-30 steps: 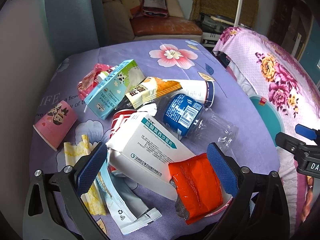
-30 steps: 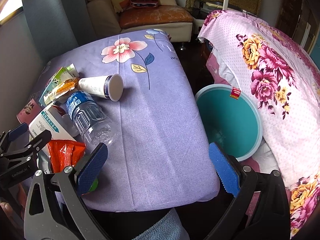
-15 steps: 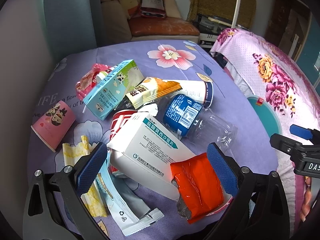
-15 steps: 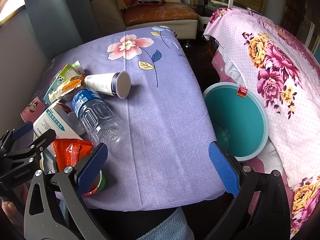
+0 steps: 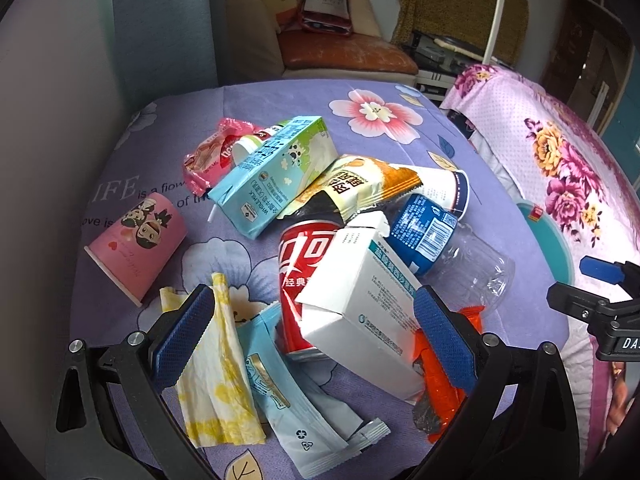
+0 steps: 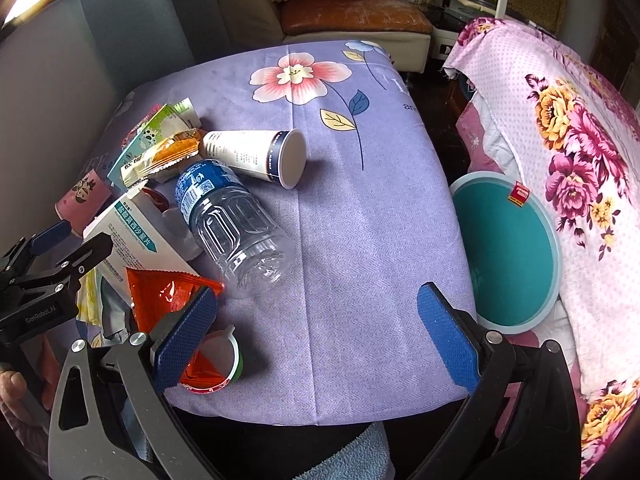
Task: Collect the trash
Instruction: 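Grasp the blue-label water bottle with the right gripper while the left gripper grasps the pink paper cup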
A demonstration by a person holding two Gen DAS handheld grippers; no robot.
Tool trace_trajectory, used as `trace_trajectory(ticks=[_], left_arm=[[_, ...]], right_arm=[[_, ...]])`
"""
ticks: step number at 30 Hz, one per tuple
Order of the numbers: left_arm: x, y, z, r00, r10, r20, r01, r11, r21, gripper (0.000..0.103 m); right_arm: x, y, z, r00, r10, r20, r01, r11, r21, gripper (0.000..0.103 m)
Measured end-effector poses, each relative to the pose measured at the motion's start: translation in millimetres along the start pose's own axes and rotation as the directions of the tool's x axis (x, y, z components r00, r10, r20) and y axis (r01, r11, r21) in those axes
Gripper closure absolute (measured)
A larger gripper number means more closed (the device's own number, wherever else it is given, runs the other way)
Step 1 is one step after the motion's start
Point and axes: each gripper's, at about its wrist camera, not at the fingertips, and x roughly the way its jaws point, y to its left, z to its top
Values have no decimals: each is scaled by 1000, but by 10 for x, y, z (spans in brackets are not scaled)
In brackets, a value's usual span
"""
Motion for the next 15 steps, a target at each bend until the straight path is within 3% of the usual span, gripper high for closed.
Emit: trace_trajectory(ticks=[2,6,10,12,15], left_arm=[[14,124,29,1000,2,-5,-2,1000,-19,4],[55,358,83,1000,-5,-15,4,998,-60,4],[47,563,175,1000,21,-3,-21,996,-86,4],[42,649,226,1000,3,-4,-4,995,-98,4],[36,747,310,999,38,5,-37,996,-76,4]], right_arm=[[25,61,65,1000,21,-9,-21,1000,-18,12],[110,207,229,997,71,-42,-73,996,-51,37],[225,399,386,991,110,-79,-117,988,-96,37],[313,502,458,990,105,-99,-117,984,-131,37],[499,601,543,985,90,-146,-115,979,-171,37]])
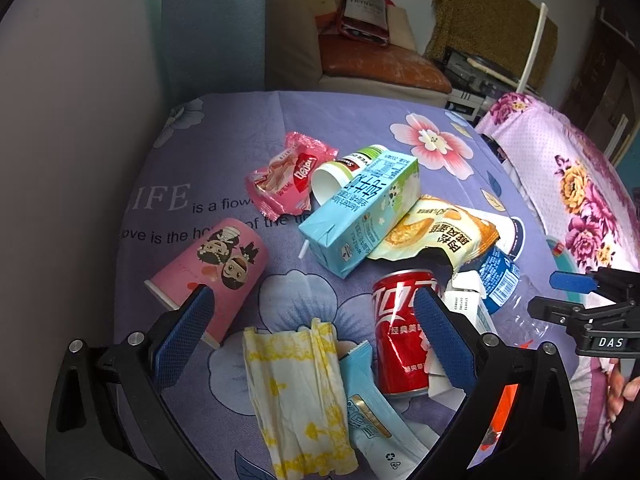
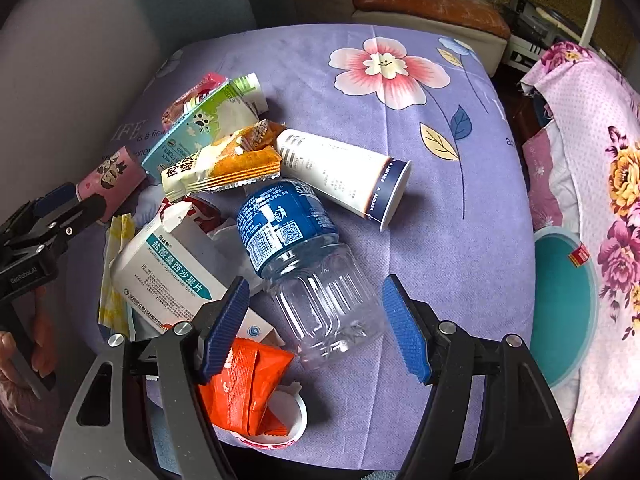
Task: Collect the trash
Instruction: 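Grasp the blue-label water bottle with the right gripper while the left gripper grasps the pink paper cup, then carry the bottle and cup to the teal wastebasket and open both grippers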
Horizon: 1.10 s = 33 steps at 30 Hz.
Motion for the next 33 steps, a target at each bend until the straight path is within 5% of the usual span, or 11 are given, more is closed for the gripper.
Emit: trace_trajectory(ticks=[10,15,18,22,25,33], left_arm=[[210,475,252,992,124,-24,-120,981,152,4],[527,609,239,986,136,-93,-115,972,204,4],[702,676,178,984,113,-137,-88,979,182,6],[908,713,78,982,70,-177,-45,989,141,36],[876,717,73,987,62,-146,-48,994,97,38],[540,695,132,994,47,-98,-46,999,11,38]], right_arm=[[447,202,233,992,-26,-120,16,996,-89,35],[615,307,279,986,-40,-163,22,993,-114,35],[665,323,277,983,-41,-180,20,993,-118,31],[733,306,281,980,-44,-196,23,994,-111,29],[752,284,261,981,-36,-189,19,995,-94,38],[455,181,150,991,17,-135,-25,998,-58,39]])
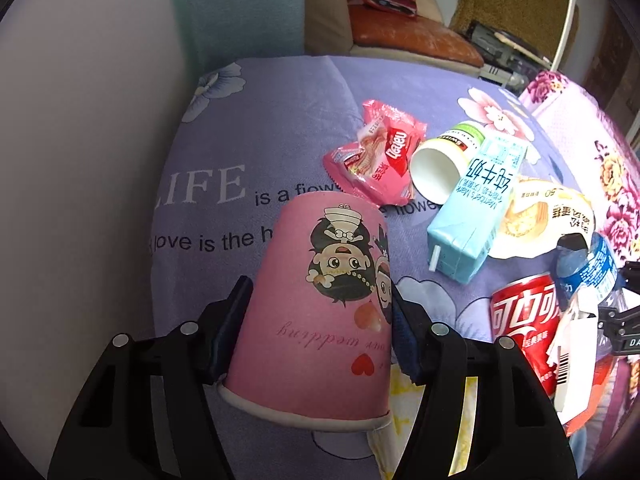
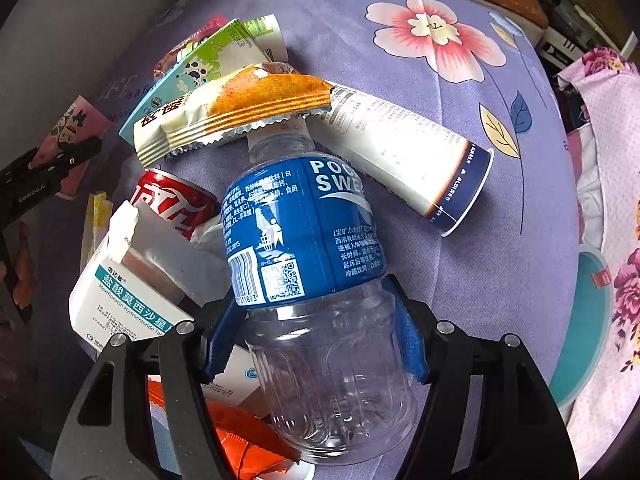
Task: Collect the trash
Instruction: 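Carry the bottle and cup to the teal wastebasket and open both grippers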
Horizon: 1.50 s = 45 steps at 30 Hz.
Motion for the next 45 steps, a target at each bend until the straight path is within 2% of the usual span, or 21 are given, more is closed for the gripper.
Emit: trace_trajectory(ticks=[5,10,16,26,36,45], left_arm=[[-321,-166,46,998,-44,54,44,999,-7,38],[-539,-464,71,993,-82,89,79,996,35,38],[-624,-888,35,988,-128,82,121,988,91,38],[-672,-1719,46,975,-216,62,200,960,198,38],[-504,-2852,0,966,-259,-5,244,901,358,38],[-269,-3899,-59,956,-281,-85,286,823,490,38]], right_arm=[[-220,-78,-145,999,22,44,-23,1000,14,39],[-357,-230,-208,995,27,95,-31,998,50,39],[-356,-371,-399,994,32,108,-41,995,86,39],[-691,-914,-681,973,29,229,-81,972,222,39],[-1019,-1857,-1116,938,-59,341,-96,903,419,39],[-1057,-2720,-1660,921,-160,354,-91,797,597,39]])
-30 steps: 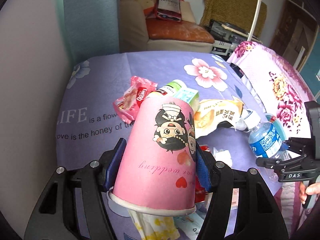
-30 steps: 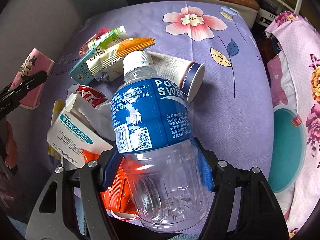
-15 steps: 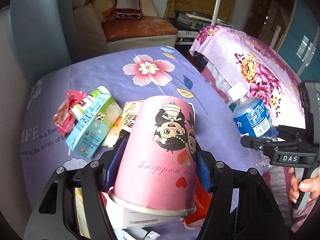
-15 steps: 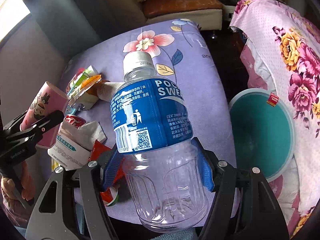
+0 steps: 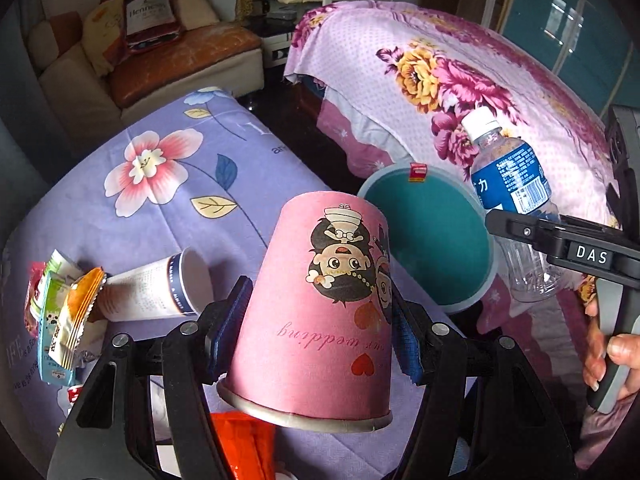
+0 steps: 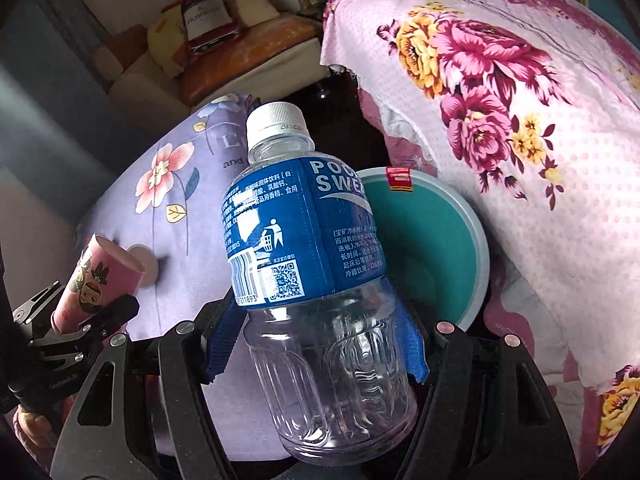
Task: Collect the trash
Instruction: 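Carry the bottle and cup to the teal wastebasket and open both grippers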
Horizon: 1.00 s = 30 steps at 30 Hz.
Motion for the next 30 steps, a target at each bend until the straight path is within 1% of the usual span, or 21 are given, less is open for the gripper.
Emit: trace_trajectory(ticks=[7,13,14,15,16,17,24,30], left_arm=[[470,-546,213,997,-38,-64,44,995,91,38],[779,-749,276,992,-49,-114,62,992,113,33],[806,-760,277,992,-47,-118,60,992,114,33],[823,-766,269,992,-43,-119,57,992,115,29],[834,-764,264,993,-36,-116,49,992,116,20],[836,-760,257,993,-29,-110,42,992,117,18],[771,-618,261,996,-30,-86,36,996,77,13],[695,-422,265,996,-49,-76,51,998,22,11]], right_arm=[[115,-492,-12,999,-26,-22,27,995,92,39],[197,-702,9,999,-27,-32,31,990,138,39],[221,-713,8,999,-28,-37,33,990,138,39],[242,-716,4,999,-28,-43,34,990,137,39],[263,-713,0,998,-29,-49,35,990,135,39],[286,-713,-4,998,-29,-54,36,990,134,39],[438,-649,2,996,-26,-85,36,992,122,39],[541,-582,2,993,-37,-111,49,993,110,39]])
